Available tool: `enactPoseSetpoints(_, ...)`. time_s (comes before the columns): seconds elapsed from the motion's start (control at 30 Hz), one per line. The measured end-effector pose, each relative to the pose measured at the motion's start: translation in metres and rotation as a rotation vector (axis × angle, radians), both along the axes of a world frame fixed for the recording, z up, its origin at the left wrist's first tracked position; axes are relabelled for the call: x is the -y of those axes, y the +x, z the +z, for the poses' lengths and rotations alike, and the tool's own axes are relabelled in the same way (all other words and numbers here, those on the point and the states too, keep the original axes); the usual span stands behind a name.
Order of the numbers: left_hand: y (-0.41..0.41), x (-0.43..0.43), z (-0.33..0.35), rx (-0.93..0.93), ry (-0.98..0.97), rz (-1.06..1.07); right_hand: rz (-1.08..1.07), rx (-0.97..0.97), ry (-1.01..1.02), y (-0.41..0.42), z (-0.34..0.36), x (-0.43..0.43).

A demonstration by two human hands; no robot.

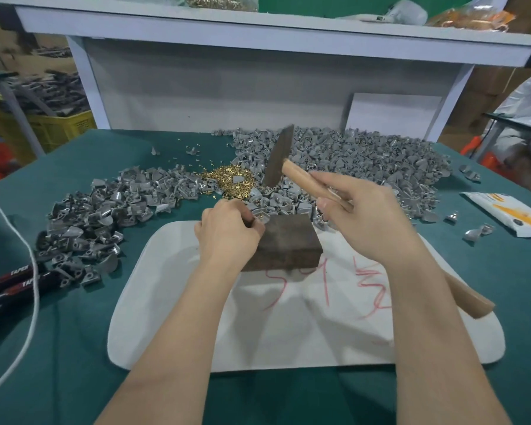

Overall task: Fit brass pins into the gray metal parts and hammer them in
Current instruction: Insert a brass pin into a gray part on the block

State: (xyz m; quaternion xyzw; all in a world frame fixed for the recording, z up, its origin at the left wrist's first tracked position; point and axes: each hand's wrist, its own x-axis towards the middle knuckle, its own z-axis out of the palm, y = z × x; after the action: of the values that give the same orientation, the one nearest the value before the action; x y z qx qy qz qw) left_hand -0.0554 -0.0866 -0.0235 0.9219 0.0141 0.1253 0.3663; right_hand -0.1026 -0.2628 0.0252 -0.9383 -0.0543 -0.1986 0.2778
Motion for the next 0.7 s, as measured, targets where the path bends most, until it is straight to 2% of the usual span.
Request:
enactPoseSetpoints(0.2, 0.0008, -0.0013, 0.0004, -0.03, -0.078, -0.008, 0.035, -0.018, -0.067, -0.0026, -0.0009, -0.0023)
enactPoseSetpoints(0.4, 0.0012, -0.0009, -0.0004, -0.031, -0.109, 0.004, 0.046, 0.039, -0.028, -0.0042, 0.0024, -0.002)
enactPoseSetpoints(0.6, 0.0023, -0.0012, 0.0007, -0.037, -0.072, -0.011, 0.097, -0.183, -0.139, -0.0028, -0.0012, -0.0061)
enactPoseSetpoints(0.7, 0.0018, -0.001, 0.0014, -0.038, -0.068, -0.003, 0.043, -0.107, -0.098, -0.0028, -0.0007, -0.0043)
